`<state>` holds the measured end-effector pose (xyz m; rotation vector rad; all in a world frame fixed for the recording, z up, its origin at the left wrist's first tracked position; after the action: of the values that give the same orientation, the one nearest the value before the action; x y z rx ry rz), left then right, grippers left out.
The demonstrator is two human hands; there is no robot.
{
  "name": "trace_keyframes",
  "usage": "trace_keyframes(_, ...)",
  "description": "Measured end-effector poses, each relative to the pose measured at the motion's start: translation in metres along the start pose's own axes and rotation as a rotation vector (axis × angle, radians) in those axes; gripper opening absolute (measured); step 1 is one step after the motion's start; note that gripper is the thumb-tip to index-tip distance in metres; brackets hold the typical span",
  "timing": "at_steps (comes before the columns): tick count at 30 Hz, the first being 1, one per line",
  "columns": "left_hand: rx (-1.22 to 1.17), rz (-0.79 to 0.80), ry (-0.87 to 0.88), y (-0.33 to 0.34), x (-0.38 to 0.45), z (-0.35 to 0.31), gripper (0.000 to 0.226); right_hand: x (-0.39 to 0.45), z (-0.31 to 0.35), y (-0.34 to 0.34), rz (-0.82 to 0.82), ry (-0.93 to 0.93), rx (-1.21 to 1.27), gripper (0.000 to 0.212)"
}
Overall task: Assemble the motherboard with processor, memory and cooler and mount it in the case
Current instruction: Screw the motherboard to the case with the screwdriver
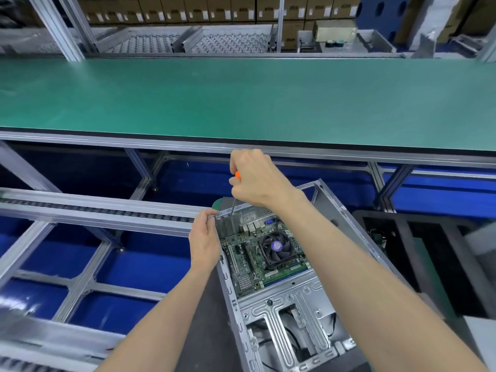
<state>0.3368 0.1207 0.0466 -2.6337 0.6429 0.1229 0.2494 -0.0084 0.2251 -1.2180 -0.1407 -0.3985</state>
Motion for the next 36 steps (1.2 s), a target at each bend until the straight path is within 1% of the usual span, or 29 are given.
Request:
trace_keyframes(8, 0.053, 0.022, 0.107, 0.0, 0.003, 0.0, 0.035, 0.003, 0.0, 0.005, 0.019, -0.004, -0.012, 0.013)
trace_keyframes(12, 0.063, 0.028, 0.134, 0.001, 0.007, 0.002, 0.045, 0.005, 0.002, 0.003, 0.013, -0.011, -0.013, 0.012)
trace_keyframes(16, 0.025, 0.038, 0.149, 0.004, 0.009, 0.006, 0.057, 0.005, 0.003, 0.004, 0.027, -0.008, -0.017, 0.013)
trace_keyframes(19, -0.017, 0.044, 0.147, 0.005, 0.011, 0.008, 0.057, 0.005, 0.003, 0.004, 0.031, -0.015, -0.017, 0.013)
trace_keyframes(29, 0.031, 0.012, 0.166, 0.004, 0.011, 0.007, 0.056, 0.008, 0.006, 0.003, 0.035, -0.027, -0.016, 0.012)
trace_keyframes(36, -0.038, 0.03, 0.135, 0.006, 0.012, 0.01, 0.051, 0.011, 0.008, 0.004, 0.043, -0.036, -0.013, 0.012)
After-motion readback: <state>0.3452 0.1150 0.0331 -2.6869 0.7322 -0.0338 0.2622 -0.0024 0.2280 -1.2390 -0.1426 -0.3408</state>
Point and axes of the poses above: each hand's wrist, its own x-axis towards the middle knuckle, its own y-axis out of the palm, z = x × y, the point moved 2 cm from there along x, towards the middle knuckle, and after that the axes turned 13 degrees about -y, right-handed, at the moved point
